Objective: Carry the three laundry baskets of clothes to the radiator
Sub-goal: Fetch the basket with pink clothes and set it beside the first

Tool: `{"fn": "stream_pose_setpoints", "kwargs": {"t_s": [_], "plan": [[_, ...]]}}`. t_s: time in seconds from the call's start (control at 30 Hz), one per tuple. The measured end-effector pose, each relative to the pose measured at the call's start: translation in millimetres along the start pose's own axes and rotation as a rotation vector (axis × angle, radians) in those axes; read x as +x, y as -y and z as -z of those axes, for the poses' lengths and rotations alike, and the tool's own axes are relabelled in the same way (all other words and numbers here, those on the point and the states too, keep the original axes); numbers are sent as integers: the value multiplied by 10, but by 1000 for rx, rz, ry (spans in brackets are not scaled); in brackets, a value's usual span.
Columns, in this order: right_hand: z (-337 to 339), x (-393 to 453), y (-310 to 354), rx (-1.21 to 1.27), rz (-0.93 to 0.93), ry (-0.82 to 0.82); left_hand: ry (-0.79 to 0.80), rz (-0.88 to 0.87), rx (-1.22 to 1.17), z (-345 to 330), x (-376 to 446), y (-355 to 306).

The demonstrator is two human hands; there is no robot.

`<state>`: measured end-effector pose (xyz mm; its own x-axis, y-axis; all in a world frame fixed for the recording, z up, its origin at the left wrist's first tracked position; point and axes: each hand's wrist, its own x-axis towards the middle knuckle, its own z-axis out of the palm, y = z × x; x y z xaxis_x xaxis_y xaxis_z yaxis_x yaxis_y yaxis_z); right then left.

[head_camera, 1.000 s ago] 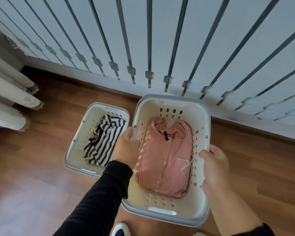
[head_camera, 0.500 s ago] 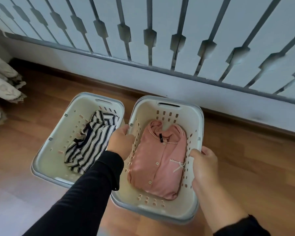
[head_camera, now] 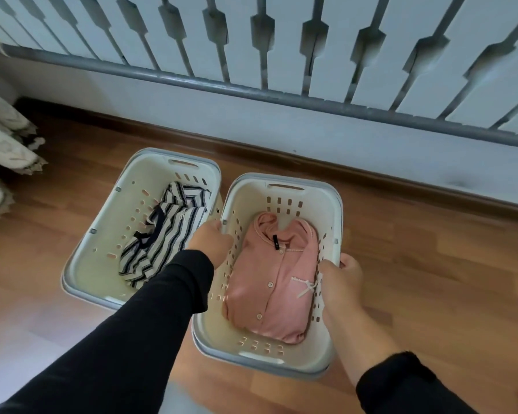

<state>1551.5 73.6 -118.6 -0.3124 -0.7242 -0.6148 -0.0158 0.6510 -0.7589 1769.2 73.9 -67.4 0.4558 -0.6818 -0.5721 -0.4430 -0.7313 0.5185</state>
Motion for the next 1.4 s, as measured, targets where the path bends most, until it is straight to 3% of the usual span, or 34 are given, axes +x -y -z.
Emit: {"fn": "stream_pose_setpoints", "kwargs": {"t_s": [0.67,0.97,1.27,1.4], "plan": [[-194,31,-107,-3,25,43,56,-23,-90,146,103,196],[-247,65,-107,4,14,15,54,-78,40,136,168,179],[-259,118,-199,-76,22,-48,-228,-21,92,262,267,228],[-272,139,-259,-77,-6,-91,-89,75,268,251,251,324]]}}
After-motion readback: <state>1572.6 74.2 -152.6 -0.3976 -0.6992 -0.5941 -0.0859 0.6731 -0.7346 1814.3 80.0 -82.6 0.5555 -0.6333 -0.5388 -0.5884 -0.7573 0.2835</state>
